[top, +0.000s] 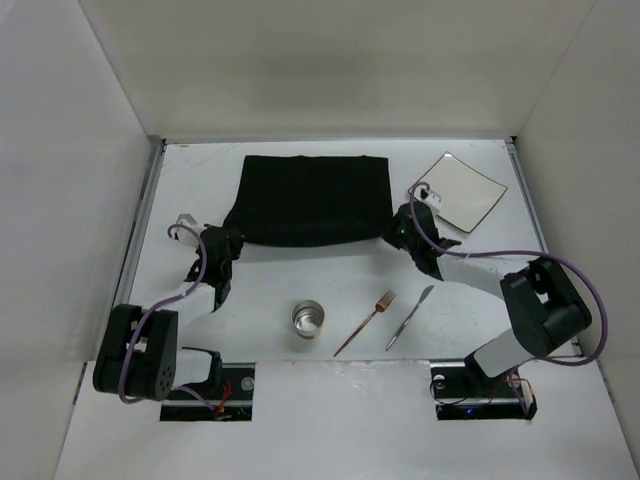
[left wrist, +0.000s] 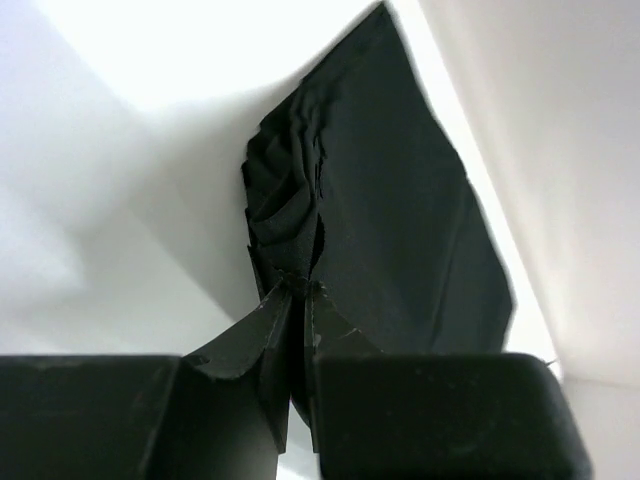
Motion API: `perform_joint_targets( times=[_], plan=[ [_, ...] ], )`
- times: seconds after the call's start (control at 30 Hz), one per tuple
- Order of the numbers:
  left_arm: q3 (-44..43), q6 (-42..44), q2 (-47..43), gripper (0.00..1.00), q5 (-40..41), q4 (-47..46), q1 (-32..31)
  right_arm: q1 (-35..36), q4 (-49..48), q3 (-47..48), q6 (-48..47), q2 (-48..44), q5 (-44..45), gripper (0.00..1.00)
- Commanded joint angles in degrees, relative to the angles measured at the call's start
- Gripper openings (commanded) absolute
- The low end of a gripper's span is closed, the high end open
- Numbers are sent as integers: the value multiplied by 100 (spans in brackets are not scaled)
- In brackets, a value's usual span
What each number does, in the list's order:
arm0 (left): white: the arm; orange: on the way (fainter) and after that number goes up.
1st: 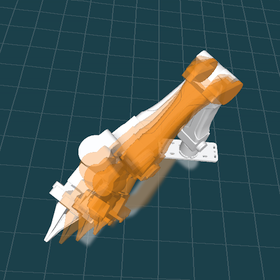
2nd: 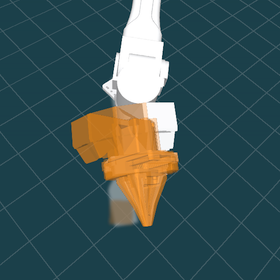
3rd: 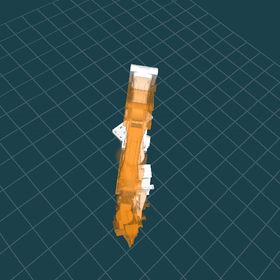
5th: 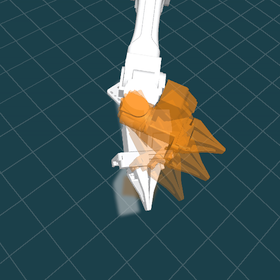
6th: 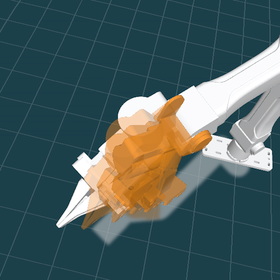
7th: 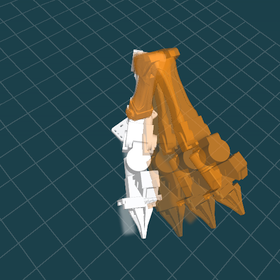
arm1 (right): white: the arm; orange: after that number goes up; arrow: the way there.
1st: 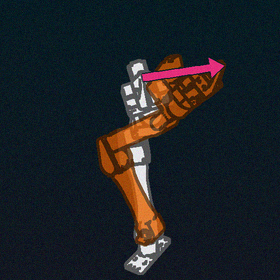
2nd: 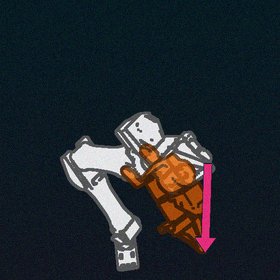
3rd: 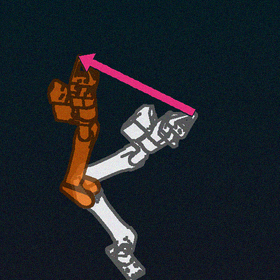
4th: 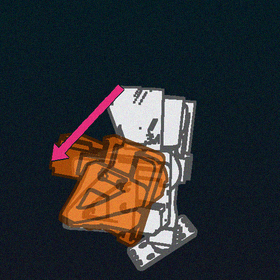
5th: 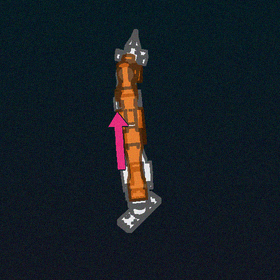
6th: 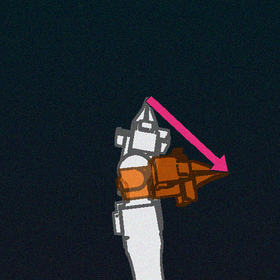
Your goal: Set the dinner table for one person
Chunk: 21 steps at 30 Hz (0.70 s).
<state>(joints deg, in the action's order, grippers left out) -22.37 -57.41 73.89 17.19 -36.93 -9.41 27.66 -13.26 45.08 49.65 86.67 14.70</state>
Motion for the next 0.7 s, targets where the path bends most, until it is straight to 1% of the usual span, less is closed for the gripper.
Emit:
perform_joint_targets(
  times=[0.0,0.13,0.27,0.33,0.37,0.4,0.47,0.5,0.57,0.6,0.67],
  plan=[
    [425,274,-540,1,557,466,14,156,-90,-464,212,-158,428,5],
    [725,326,-1226,1,592,1063,-179,402,226,-632,124,-616,411,7],
    [945,335,-1798,4,890,1679,-504,464,359,-974,177,-731,166,9],
    [1015,327,-1904,8,1075,1820,-662,464,324,-1089,221,-643,16,11],
    [1050,327,-1922,11,1128,1821,-741,464,298,-1106,212,-573,-28,13],
    [1059,335,-1931,15,1137,1812,-785,473,289,-1107,195,-529,-81,18],
    [1086,353,-2079,25,1129,1786,-873,446,289,-1115,151,-563,-151,35],
    [1077,414,-2185,27,1129,1838,-891,438,332,-1133,107,-668,-152,43],
    [1077,616,-2623,32,1146,1995,-909,411,394,-1229,10,-1028,-108,56],
    [1033,721,-2843,34,1181,2162,-918,376,472,-1256,-51,-1204,-81,61],
    [937,845,-3098,37,1269,2548,-909,297,674,-1204,-209,-1389,-20,66]
  ],
)
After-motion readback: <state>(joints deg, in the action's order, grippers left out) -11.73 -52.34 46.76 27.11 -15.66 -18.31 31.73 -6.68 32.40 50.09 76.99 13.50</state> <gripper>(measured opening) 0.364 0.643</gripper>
